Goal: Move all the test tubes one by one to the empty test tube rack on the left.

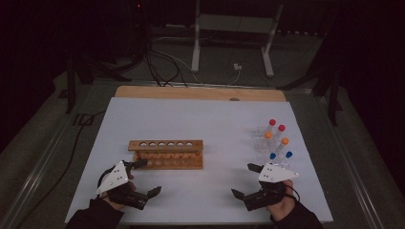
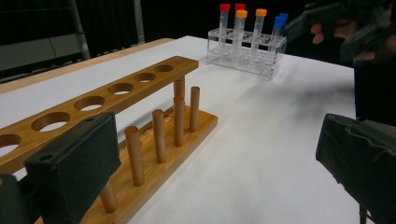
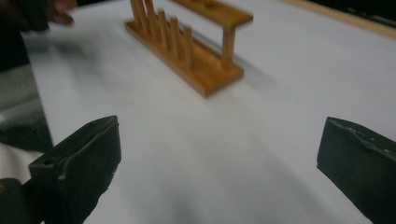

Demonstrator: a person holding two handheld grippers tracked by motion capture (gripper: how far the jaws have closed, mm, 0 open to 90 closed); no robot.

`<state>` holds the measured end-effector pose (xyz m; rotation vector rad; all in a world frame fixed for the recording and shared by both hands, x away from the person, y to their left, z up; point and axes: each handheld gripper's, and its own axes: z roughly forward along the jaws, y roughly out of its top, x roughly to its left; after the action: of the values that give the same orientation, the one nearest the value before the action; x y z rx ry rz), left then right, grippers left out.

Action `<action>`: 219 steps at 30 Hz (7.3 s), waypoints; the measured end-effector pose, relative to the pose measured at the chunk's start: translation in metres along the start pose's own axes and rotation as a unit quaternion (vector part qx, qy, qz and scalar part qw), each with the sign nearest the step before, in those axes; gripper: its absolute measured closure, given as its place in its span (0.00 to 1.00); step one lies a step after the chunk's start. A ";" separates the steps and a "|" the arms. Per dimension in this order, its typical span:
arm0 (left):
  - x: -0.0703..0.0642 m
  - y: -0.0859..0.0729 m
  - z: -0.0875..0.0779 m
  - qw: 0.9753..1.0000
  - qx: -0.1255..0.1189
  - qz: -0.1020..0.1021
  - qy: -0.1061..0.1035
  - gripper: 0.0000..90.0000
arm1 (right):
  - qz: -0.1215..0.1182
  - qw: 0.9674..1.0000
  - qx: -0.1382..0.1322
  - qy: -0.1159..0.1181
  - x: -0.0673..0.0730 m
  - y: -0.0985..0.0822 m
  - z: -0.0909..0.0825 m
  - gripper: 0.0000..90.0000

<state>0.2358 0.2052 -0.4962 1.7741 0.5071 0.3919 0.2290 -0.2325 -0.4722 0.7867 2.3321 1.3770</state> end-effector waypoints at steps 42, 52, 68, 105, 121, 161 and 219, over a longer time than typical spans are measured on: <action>0.000 0.001 0.000 1.000 -0.002 -0.001 -0.009 0.00 | 0.092 0.971 -0.039 -0.220 -0.049 0.009 -0.070 0.00; 0.000 0.001 0.001 1.000 -0.002 -0.001 -0.011 0.00 | 0.130 0.958 0.001 -0.257 -0.065 -0.006 -0.079 0.00; -0.001 0.001 0.001 1.000 0.000 0.000 -0.013 0.00 | 0.181 0.947 0.057 -0.259 -0.081 -0.023 -0.062 0.38; -0.001 0.001 0.001 1.000 0.000 0.002 -0.012 0.00 | 0.147 0.943 0.009 -0.298 -0.069 0.005 -0.085 0.86; -0.003 0.002 0.003 1.000 0.002 -0.002 -0.010 0.00 | 0.117 0.963 0.011 -0.242 -0.035 0.026 -0.090 0.86; -0.027 0.084 0.088 0.991 0.023 -0.028 -0.132 0.05 | 0.019 0.996 0.070 -0.060 0.011 0.024 0.005 0.86; -0.052 0.128 0.165 0.989 0.029 0.056 -0.133 0.86 | 0.039 0.997 0.029 -0.068 0.008 0.025 -0.004 0.54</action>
<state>0.2932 0.0147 -0.4148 1.8826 0.2333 0.2148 0.2284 -0.2207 -0.4483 0.9665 2.2664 1.2496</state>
